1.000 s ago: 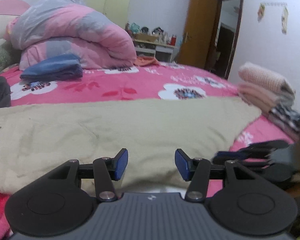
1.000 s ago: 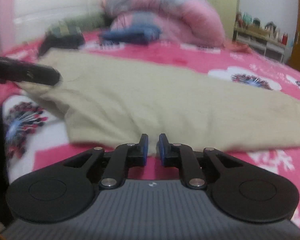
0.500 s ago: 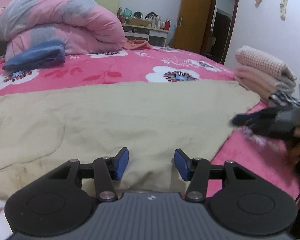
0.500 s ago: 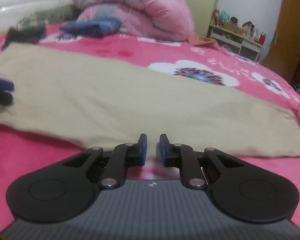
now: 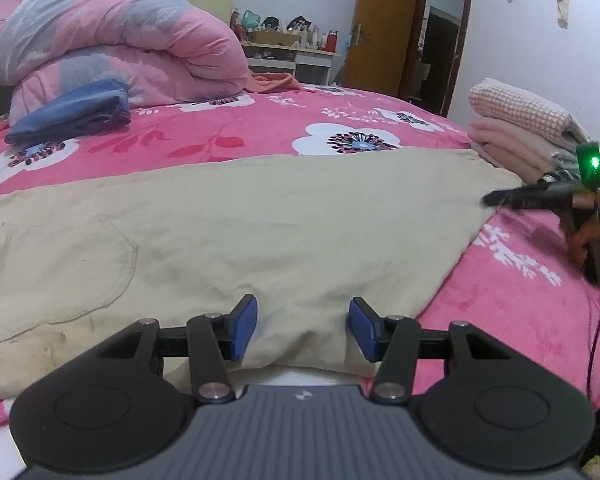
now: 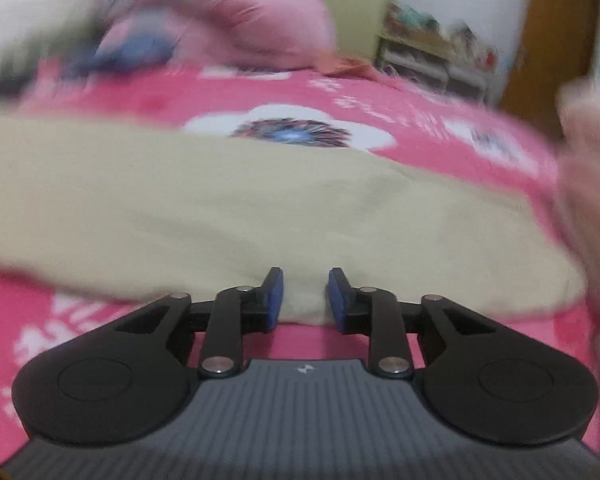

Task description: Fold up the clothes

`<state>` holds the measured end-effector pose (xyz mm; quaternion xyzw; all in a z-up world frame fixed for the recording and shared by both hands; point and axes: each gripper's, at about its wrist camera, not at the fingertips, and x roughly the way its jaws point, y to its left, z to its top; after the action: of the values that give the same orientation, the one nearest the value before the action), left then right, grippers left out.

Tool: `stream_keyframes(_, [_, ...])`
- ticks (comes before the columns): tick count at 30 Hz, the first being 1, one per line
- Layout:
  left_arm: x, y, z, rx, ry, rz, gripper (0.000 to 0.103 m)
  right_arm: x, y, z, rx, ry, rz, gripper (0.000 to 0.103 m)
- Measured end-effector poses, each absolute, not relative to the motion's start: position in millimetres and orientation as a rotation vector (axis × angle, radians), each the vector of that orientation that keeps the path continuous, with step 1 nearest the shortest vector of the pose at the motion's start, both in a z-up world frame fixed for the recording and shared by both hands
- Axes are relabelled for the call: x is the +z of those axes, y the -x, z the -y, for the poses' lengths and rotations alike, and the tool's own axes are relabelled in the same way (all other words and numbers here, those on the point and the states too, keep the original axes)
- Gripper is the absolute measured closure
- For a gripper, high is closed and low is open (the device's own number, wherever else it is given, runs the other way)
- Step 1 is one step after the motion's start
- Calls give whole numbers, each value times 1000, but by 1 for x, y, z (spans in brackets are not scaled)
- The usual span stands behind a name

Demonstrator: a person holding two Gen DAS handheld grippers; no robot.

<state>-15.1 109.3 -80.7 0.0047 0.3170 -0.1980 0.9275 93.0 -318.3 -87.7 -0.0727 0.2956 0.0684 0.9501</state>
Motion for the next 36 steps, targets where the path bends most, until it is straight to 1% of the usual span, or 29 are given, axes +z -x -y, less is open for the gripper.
stream_keyframes(3, [-81, 14, -111, -414, -8, -656, 51, -89, -105, 358, -102, 270, -640, 79])
stream_keyframes(5, [-80, 13, -110, -415, -15, -660, 51, -88, -110, 379, -177, 233, -653, 79])
stream_keyframes(9, [-80, 14, -107, -405, -29, -664, 50, -73, -110, 364, -14, 135, -538, 80])
stream_keyframes(11, [-80, 14, -106, -401, -32, -663, 50, -76, -123, 356, 75, 131, -560, 81])
stream_keyframes(13, [-81, 14, -107, -405, -27, -659, 50, -87, -137, 368, 31, 163, -612, 80])
stream_keyframes(15, [-82, 13, -108, -409, -24, -659, 50, -93, -149, 407, -60, 86, -634, 70])
stream_keyframes(16, [-82, 12, -109, -411, -24, -661, 50, -93, -154, 421, -123, 75, -641, 71])
stream_keyframes(17, [-82, 11, -109, -412, -23, -664, 50, -90, -160, 427, -215, 108, -642, 74])
stream_keyframes(19, [-81, 12, -109, -414, -28, -665, 50, -84, -170, 438, -354, 148, -633, 75])
stream_keyframes(23, [-82, 13, -108, -408, -31, -663, 50, -76, -173, 417, -66, -6, -563, 75])
stream_keyframes(26, [-81, 14, -107, -404, -30, -664, 50, -91, -186, 396, 157, -45, -586, 77])
stream_keyframes(28, [-81, 15, -107, -404, -33, -662, 50, -100, -202, 406, 98, -48, -624, 77])
stream_keyframes(32, [-82, 15, -109, -407, -31, -660, 50, -89, -200, 463, -219, -201, -584, 87])
stream_keyframes(34, [-81, 14, -109, -407, -33, -664, 50, -82, -196, 469, -256, -214, -554, 83])
stream_keyframes(36, [-81, 14, -108, -404, -35, -668, 49, -74, -189, 439, -75, -177, -528, 83])
